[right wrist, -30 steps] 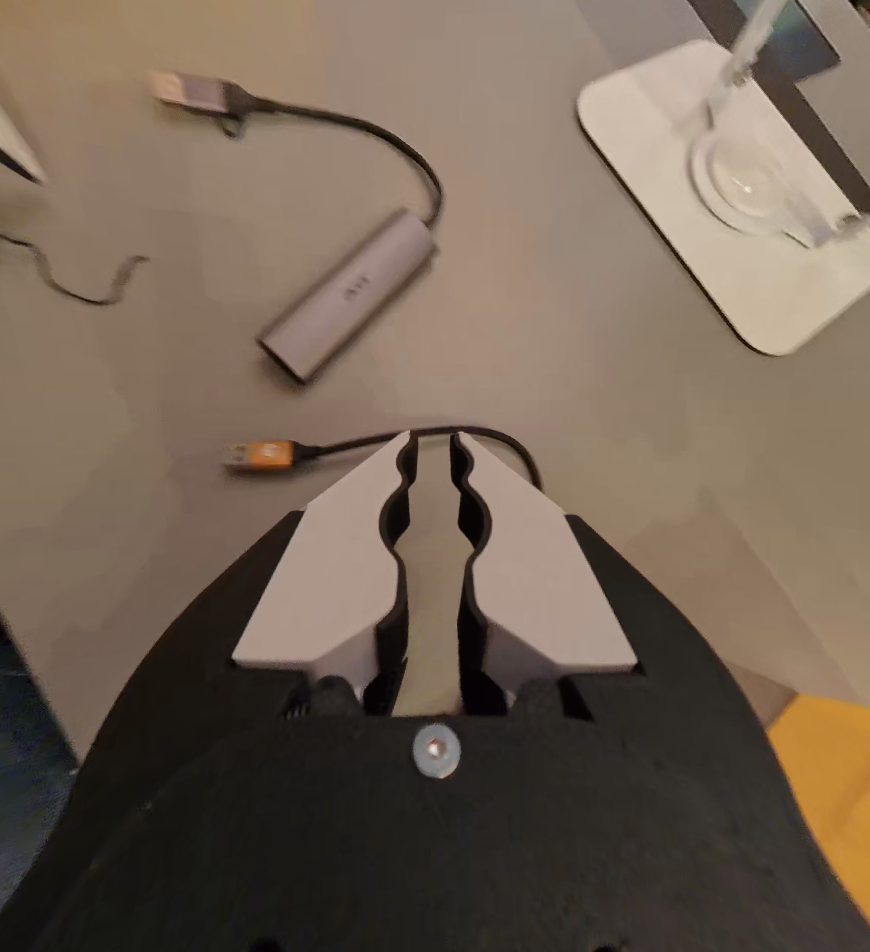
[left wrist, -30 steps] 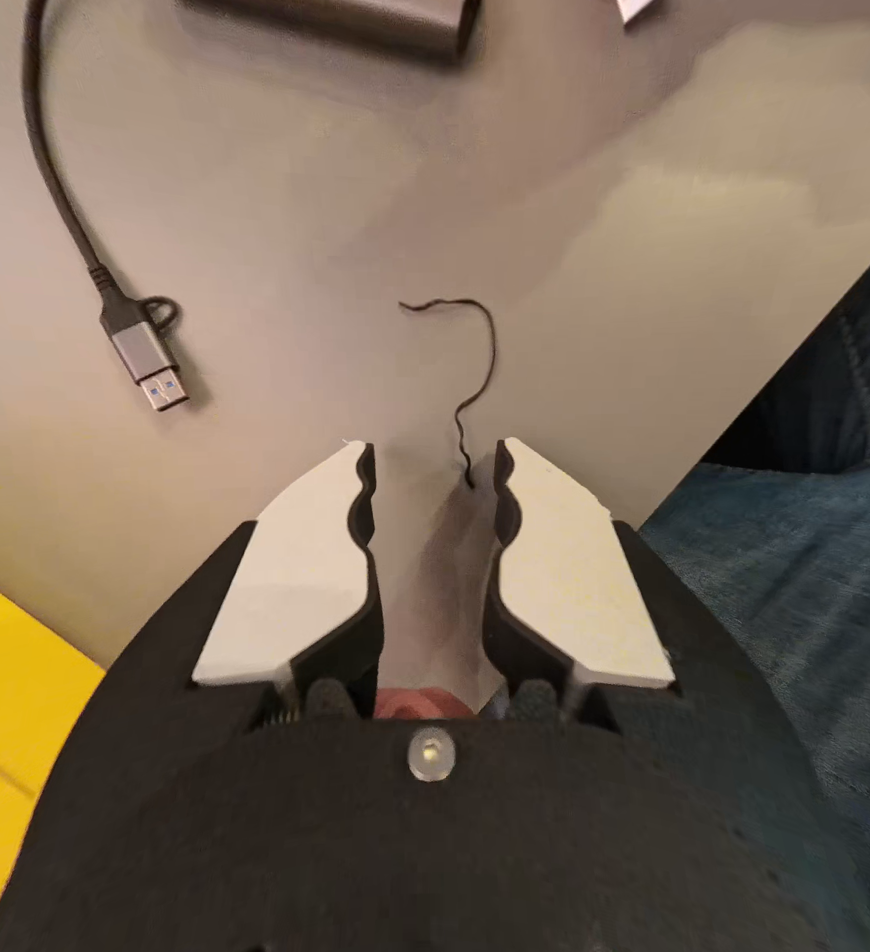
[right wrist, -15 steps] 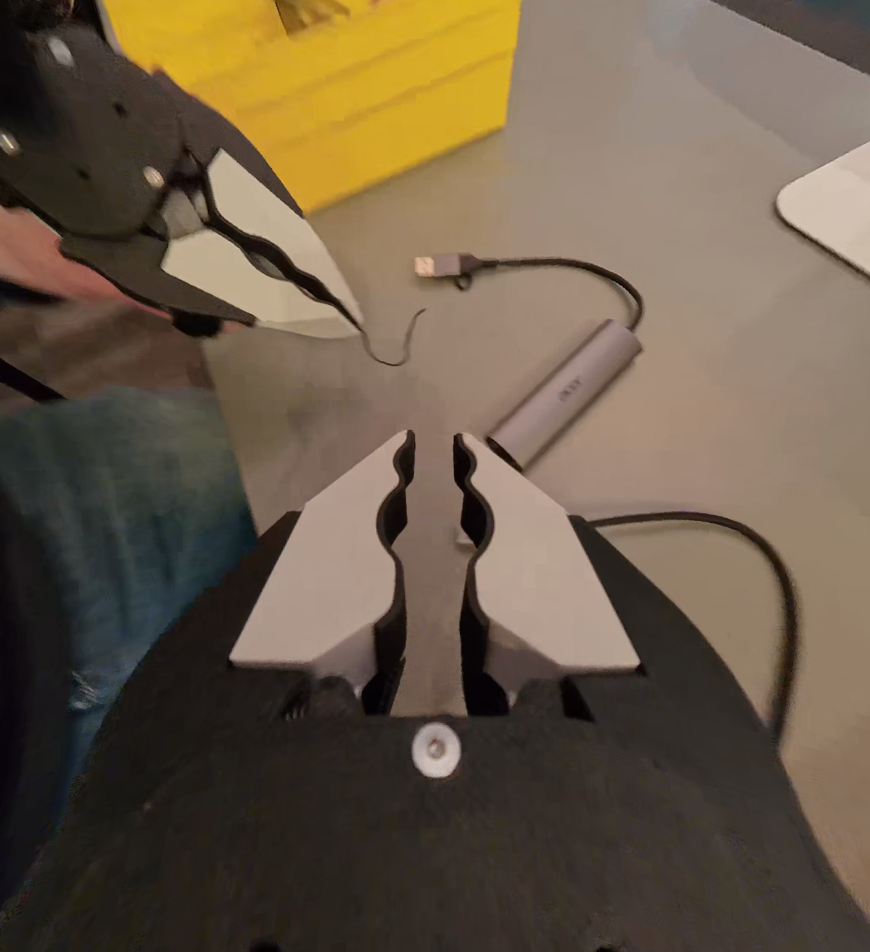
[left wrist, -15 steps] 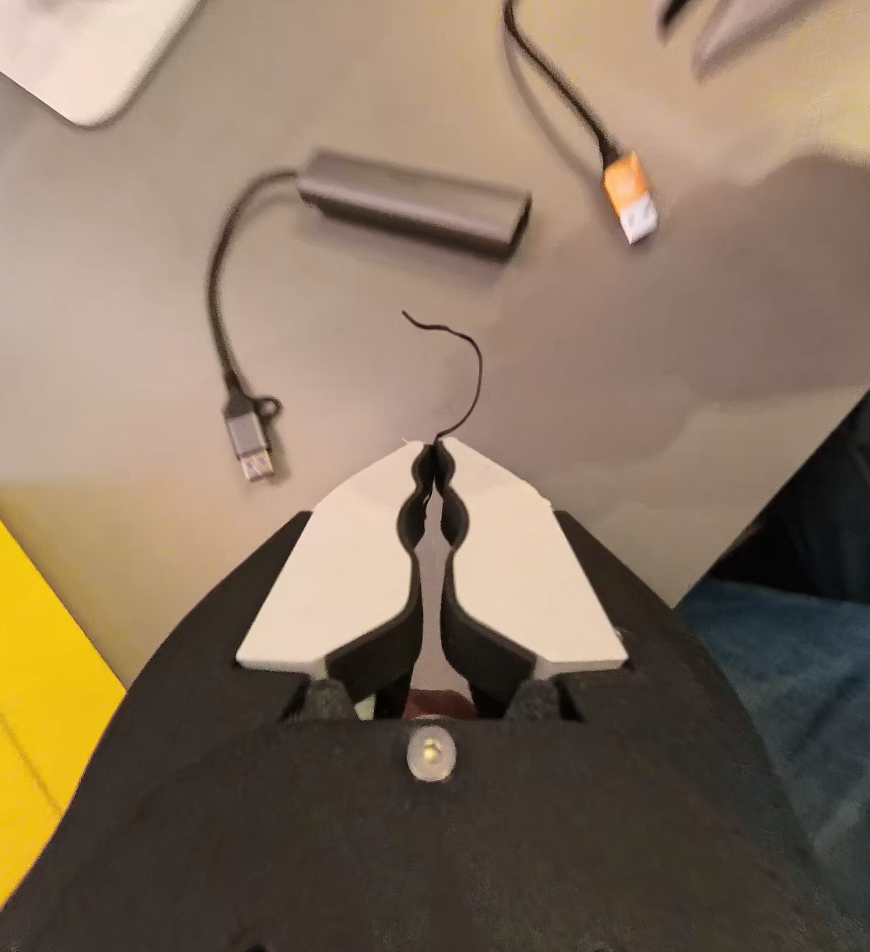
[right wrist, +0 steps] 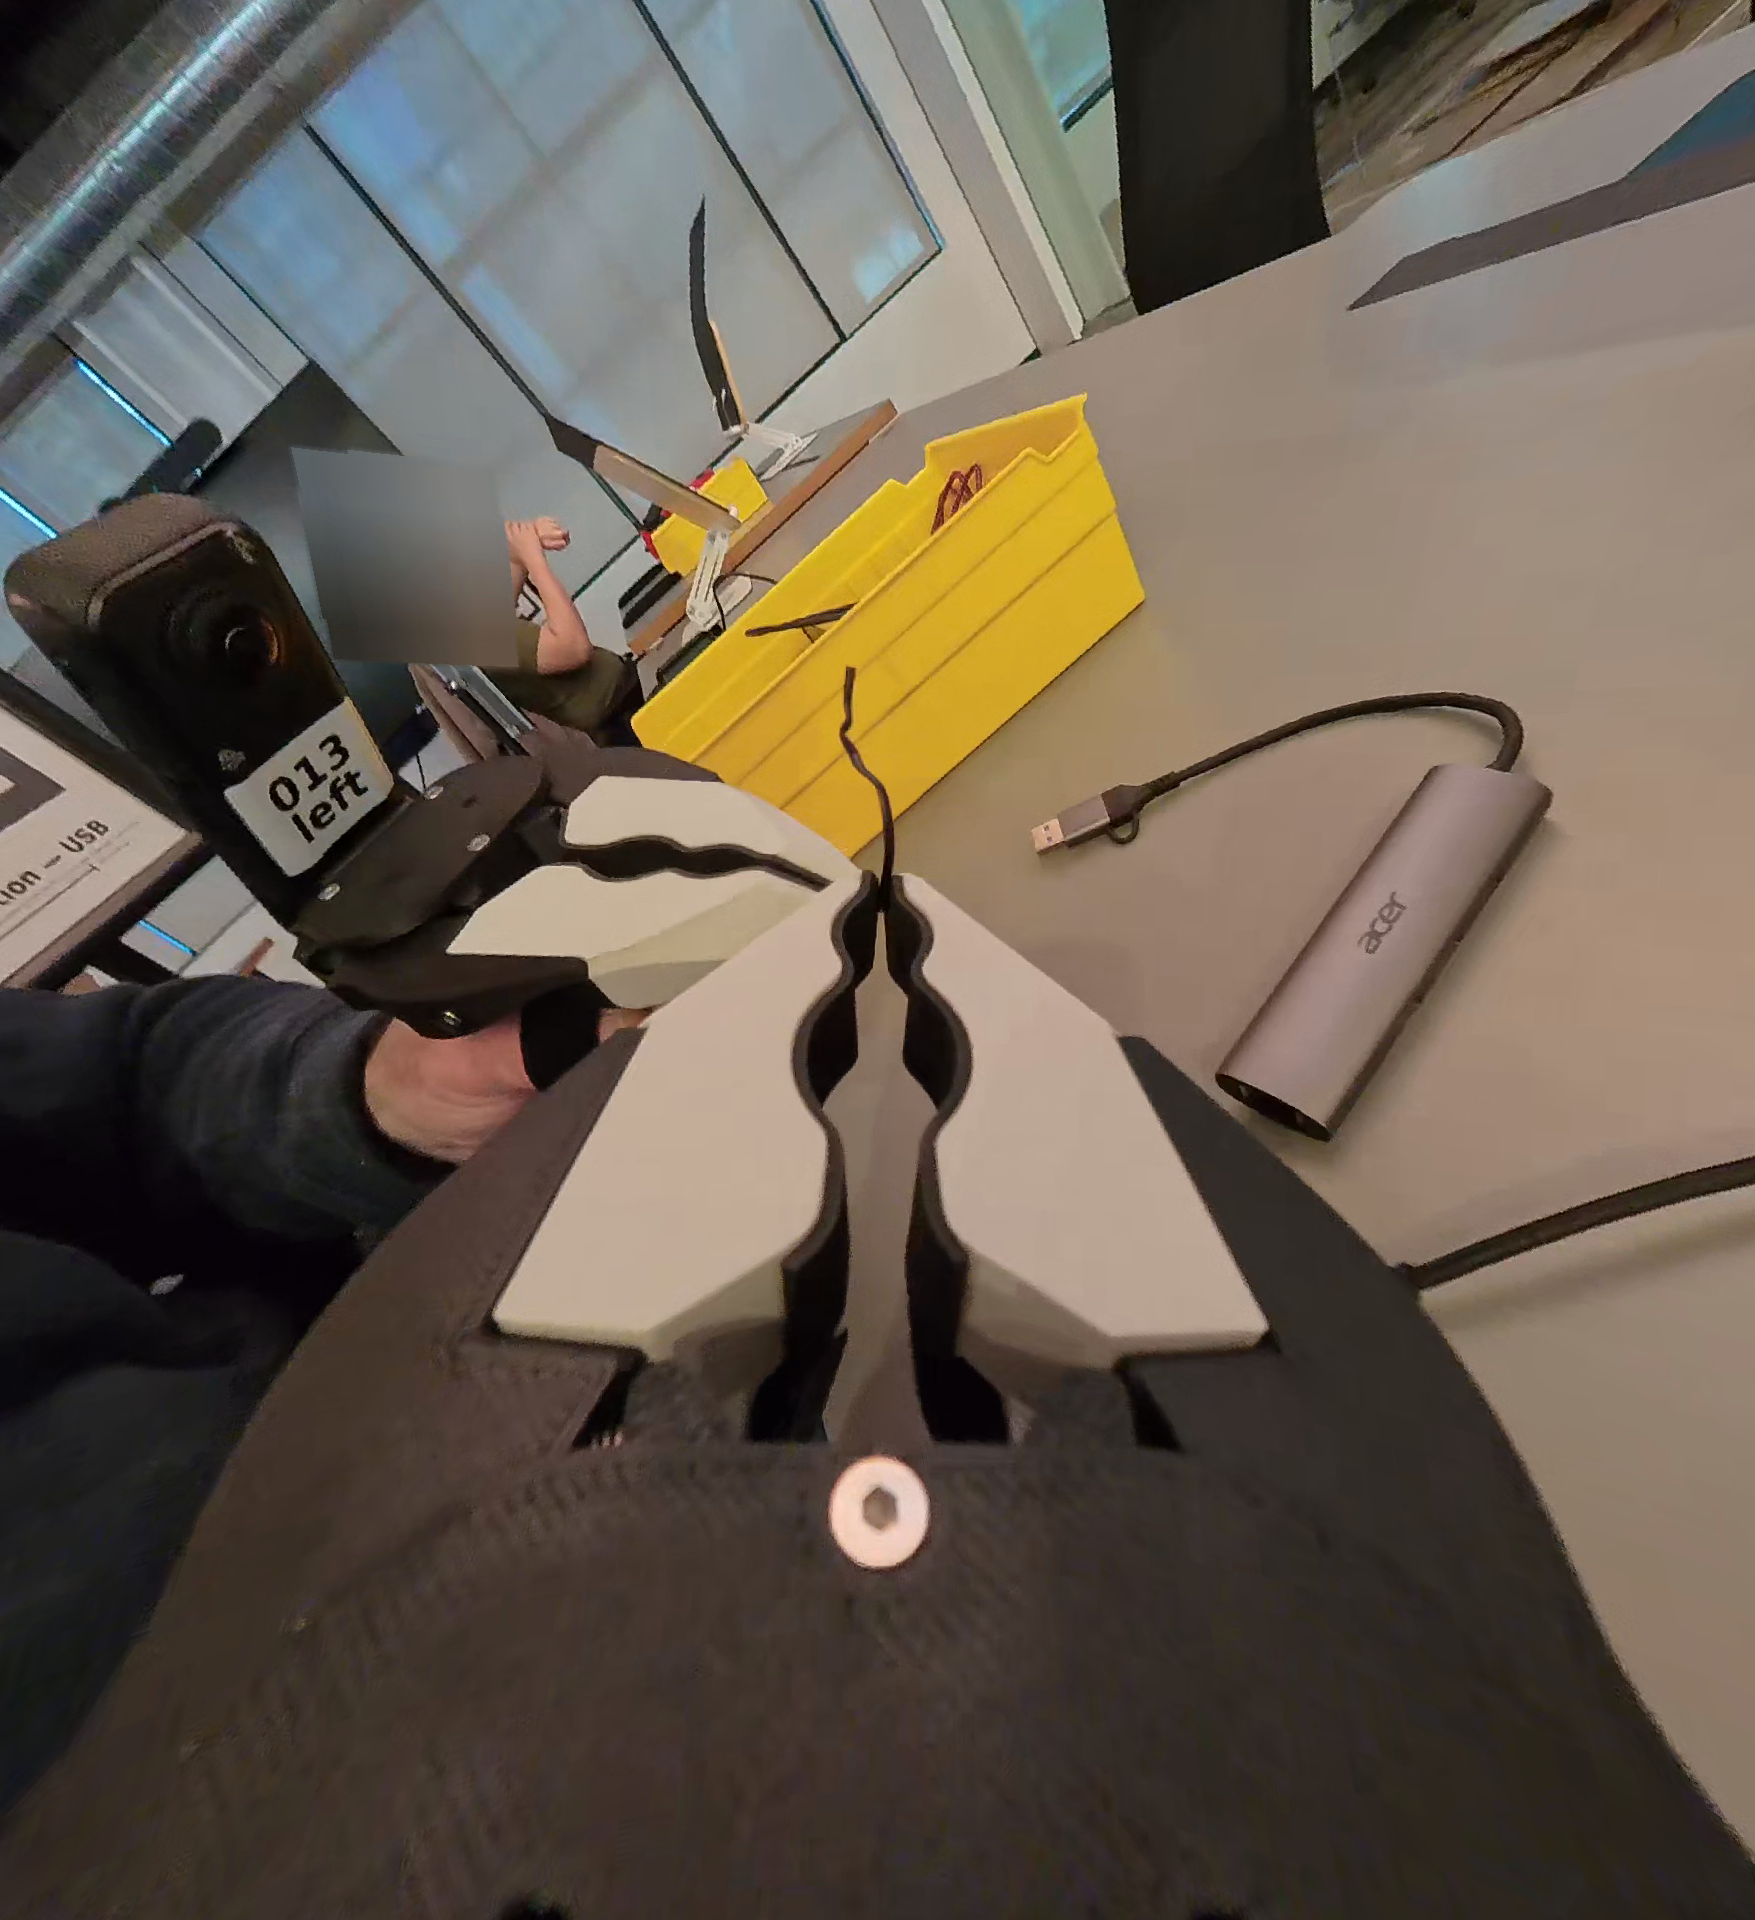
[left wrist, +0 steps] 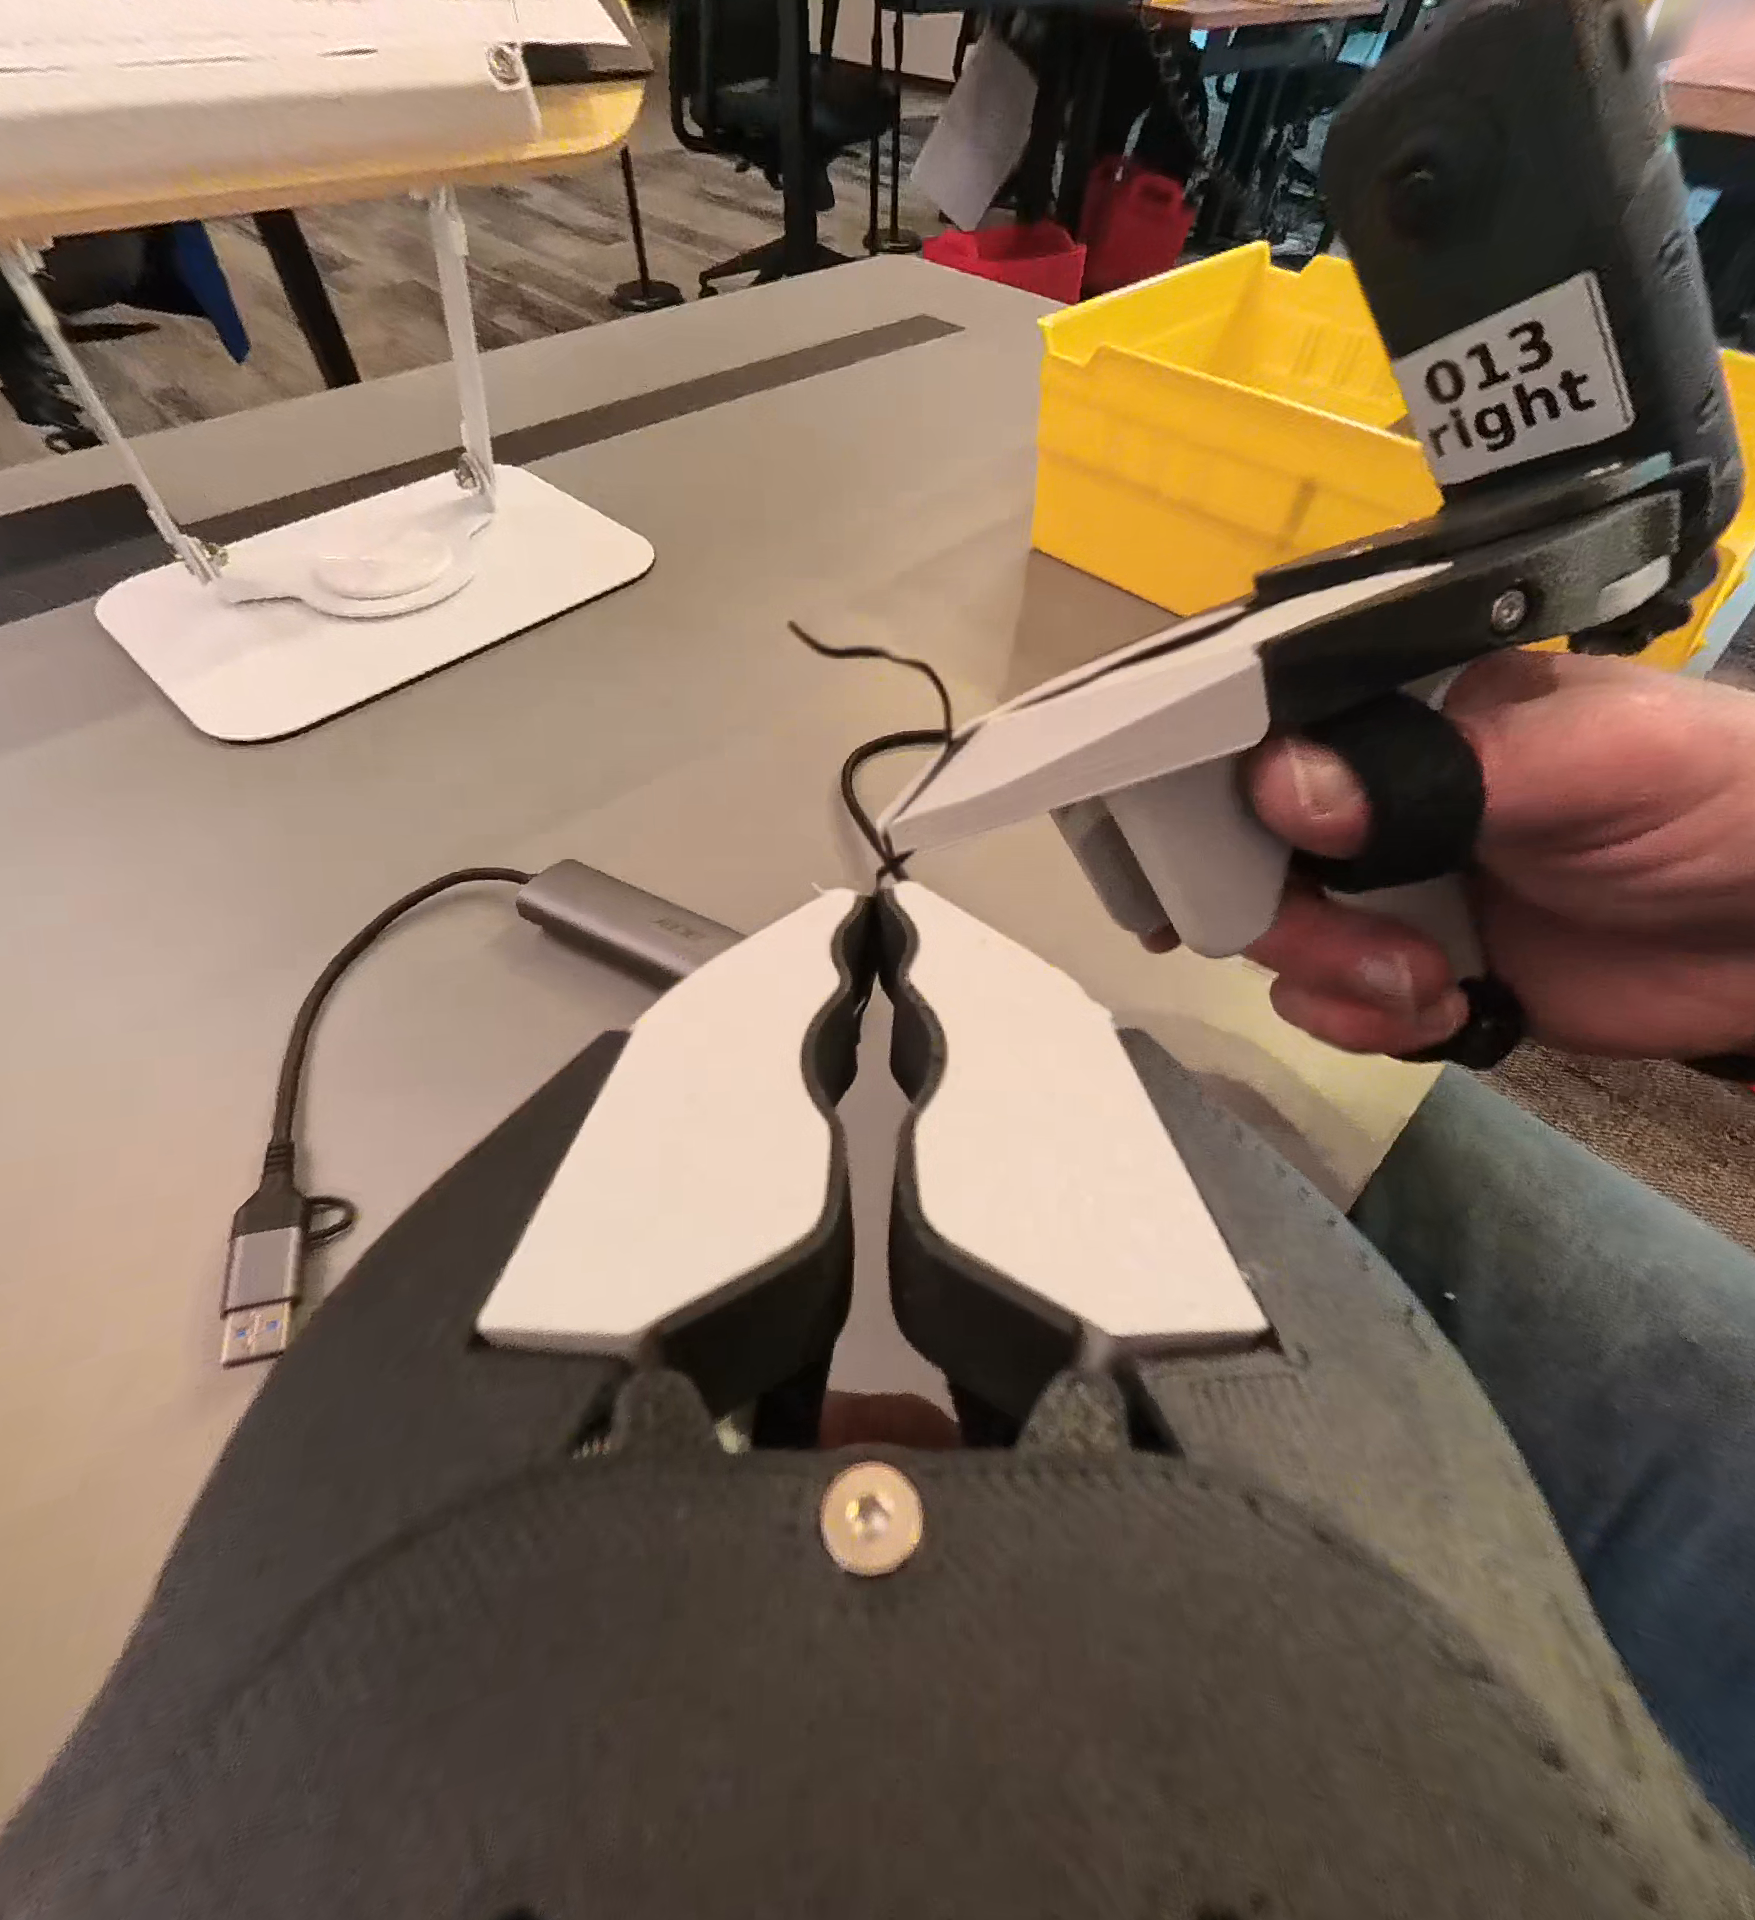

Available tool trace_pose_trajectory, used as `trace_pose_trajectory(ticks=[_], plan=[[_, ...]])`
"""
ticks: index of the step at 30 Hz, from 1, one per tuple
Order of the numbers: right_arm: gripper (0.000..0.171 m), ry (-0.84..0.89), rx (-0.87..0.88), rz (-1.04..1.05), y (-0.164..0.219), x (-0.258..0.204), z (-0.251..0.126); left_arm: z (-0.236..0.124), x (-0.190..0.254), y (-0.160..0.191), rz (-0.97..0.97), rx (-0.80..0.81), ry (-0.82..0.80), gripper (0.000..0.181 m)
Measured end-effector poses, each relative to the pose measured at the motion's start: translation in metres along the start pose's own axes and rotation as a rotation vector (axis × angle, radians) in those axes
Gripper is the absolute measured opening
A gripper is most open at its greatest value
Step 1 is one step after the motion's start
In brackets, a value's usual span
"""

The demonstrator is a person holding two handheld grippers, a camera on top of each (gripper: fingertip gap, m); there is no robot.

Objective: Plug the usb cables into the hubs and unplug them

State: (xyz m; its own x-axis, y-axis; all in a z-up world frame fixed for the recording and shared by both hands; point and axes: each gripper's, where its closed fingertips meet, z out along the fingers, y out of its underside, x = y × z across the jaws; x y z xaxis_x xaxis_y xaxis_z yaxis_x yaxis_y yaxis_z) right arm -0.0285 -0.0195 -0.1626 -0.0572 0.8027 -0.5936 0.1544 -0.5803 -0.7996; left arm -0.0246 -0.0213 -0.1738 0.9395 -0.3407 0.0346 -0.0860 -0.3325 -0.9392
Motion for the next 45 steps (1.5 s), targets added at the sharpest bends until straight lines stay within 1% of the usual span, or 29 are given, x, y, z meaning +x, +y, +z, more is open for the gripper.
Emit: trace_pose_trajectory(ticks=[3,4,6,8,9,11,13,15,16,18,20,23,27,30,33,35,36,37,38,39,42,45], plan=[[0.000,0.004,-0.040,-0.036,0.002,0.001,-0.004,0.001,0.006,0.000,0.001,0.016,0.043,0.000],[0.000,0.016,-0.059,-0.058,0.002,0.002,-0.005,0.001,0.005,0.001,0.013,0.009,0.044,0.007],[0.000,0.055,-0.108,-0.111,0.002,0.008,-0.010,-0.002,-0.001,-0.003,0.036,0.020,0.032,0.029],[0.000,0.103,-0.194,-0.185,0.004,0.014,-0.017,-0.006,-0.010,-0.013,0.120,0.037,0.003,0.039],[0.000,0.138,-0.242,-0.231,0.005,0.018,-0.021,-0.007,-0.010,-0.020,0.177,0.045,-0.001,0.040],[0.000,0.158,-0.334,-0.272,0.009,0.020,-0.025,-0.006,-0.001,-0.031,0.310,0.050,0.020,0.038],[0.000,0.180,-0.398,-0.315,0.012,0.021,-0.028,0.001,0.011,-0.034,0.446,0.013,0.033,0.032],[0.000,0.176,-0.430,-0.341,0.012,0.017,-0.029,0.009,0.019,-0.034,0.563,-0.012,0.024,0.021],[0.000,0.174,-0.431,-0.345,0.011,0.015,-0.030,0.014,0.021,-0.030,0.586,-0.039,0.029,0.015],[0.000,0.171,-0.425,-0.342,0.009,0.013,-0.033,0.018,0.023,-0.030,0.566,-0.034,0.040,0.003],[0.000,0.166,-0.413,-0.333,0.008,0.013,-0.037,0.021,0.023,-0.025,0.551,-0.058,0.054,0.001],[0.000,0.131,-0.363,-0.294,0.003,0.008,-0.040,0.019,0.025,-0.027,0.531,-0.032,0.059,0.000],[0.000,0.104,-0.299,-0.252,-0.004,0.004,-0.044,0.019,0.026,-0.023,0.471,-0.013,0.068,0.000],[0.000,0.100,-0.286,-0.247,-0.005,0.002,-0.049,0.019,0.031,-0.020,0.428,0.004,0.086,0.000],[0.000,0.114,-0.306,-0.258,-0.002,0.004,-0.053,0.023,0.036,-0.015,0.376,0.011,0.105,0.000],[0.000,0.136,-0.334,-0.285,0.000,0.007,-0.057,0.024,0.038,-0.016,0.380,0.020,0.108,0.000],[0.000,0.154,-0.344,-0.304,-0.001,0.008,-0.060,0.025,0.038,-0.017,0.391,0.021,0.107,0.002],[0.000,0.180,-0.351,-0.321,-0.004,0.011,-0.065,0.026,0.035,-0.018,0.392,0.015,0.104,0.013],[0.000,0.219,-0.360,-0.344,-0.007,0.017,-0.072,0.027,0.032,-0.018,0.379,0.003,0.105,0.023],[0.000,0.271,-0.371,-0.372,-0.011,0.024,-0.080,0.031,0.028,-0.016,0.363,-0.027,0.113,0.025],[0.000,0.383,-0.371,-0.412,-0.025,0.040,-0.103,0.051,0.019,-0.002,0.361,-0.169,0.124,0.031],[0.000,0.492,-0.390,-0.443,-0.032,0.055,-0.126,0.077,0.017,0.008,0.455,-0.289,0.174,0.029]])
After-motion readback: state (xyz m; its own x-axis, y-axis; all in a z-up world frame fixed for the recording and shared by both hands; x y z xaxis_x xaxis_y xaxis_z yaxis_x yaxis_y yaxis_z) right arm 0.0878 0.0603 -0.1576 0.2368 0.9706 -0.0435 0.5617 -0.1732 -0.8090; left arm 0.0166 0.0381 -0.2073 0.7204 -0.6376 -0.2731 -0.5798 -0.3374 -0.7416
